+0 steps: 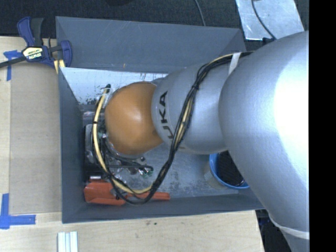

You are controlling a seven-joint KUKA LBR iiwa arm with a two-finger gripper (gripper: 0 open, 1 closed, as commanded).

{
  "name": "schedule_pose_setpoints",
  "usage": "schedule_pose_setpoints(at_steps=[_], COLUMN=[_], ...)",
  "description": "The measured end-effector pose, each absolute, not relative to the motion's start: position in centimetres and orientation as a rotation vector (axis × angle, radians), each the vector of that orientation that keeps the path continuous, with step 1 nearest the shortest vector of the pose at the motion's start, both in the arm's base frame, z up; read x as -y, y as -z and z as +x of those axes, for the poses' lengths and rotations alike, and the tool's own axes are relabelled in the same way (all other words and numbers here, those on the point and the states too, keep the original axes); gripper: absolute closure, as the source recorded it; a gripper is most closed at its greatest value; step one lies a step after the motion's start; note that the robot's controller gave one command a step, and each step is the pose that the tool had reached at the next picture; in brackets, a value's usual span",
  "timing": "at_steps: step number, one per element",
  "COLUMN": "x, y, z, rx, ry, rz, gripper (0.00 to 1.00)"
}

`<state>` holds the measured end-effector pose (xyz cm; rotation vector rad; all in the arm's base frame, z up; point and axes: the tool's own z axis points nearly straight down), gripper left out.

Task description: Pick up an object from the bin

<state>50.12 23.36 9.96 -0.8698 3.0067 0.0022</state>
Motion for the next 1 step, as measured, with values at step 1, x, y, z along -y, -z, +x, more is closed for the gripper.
schedule_pose_setpoints(at_steps=[1], x=[-22.68], y=[-7.43], z=[49.39], rx=[-3.052], ry=[-0.009], rz=[-0.515], gripper=[0.00])
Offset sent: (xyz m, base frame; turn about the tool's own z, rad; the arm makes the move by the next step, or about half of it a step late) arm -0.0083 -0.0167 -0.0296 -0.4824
